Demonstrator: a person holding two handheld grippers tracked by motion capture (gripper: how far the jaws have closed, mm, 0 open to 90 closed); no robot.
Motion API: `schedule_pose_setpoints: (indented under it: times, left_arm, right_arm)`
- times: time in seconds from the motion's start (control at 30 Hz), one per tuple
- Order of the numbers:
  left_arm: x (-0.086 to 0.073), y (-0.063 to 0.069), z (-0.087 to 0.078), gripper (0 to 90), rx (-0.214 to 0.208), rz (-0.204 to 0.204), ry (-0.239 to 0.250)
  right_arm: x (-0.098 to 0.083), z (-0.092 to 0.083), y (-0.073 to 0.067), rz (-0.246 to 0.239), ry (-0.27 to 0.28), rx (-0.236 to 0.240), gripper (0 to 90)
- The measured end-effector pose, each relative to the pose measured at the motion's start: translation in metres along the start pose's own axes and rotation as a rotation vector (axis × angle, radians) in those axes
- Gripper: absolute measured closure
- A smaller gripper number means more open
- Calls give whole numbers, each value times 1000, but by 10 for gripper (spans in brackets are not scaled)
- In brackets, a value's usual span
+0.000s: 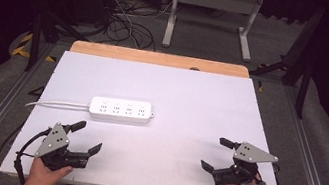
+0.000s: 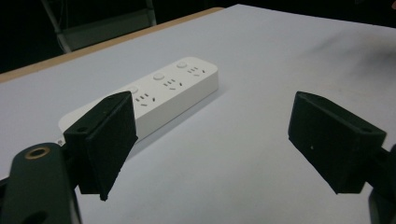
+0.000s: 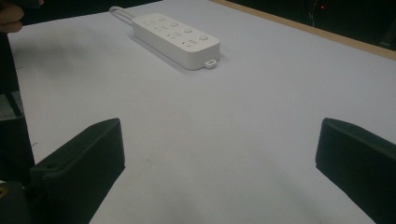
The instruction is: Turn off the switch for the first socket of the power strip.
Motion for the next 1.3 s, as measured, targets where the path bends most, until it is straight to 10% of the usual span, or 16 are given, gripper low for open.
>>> schedule_pose_setpoints:
  times: [1.07, 1.3]
  left_arm:
    - [11, -1, 0, 259, -33, 51, -96]
    - [24, -9, -3, 271, -56, 11, -74]
  right_arm:
    - [-3, 5, -5, -11, -39, 9, 62]
    - [-4, 6, -5, -12, -45, 11, 63]
Point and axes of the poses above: each handheld gripper's, and its own axes: z roughly forward along the jaws, x roughly out of its top, y roughly to its right, the point moved 7 cm from there along z, roughly forward along the jaws, and after that the axes turned 12 degrees about z, right-handed, at the moved point
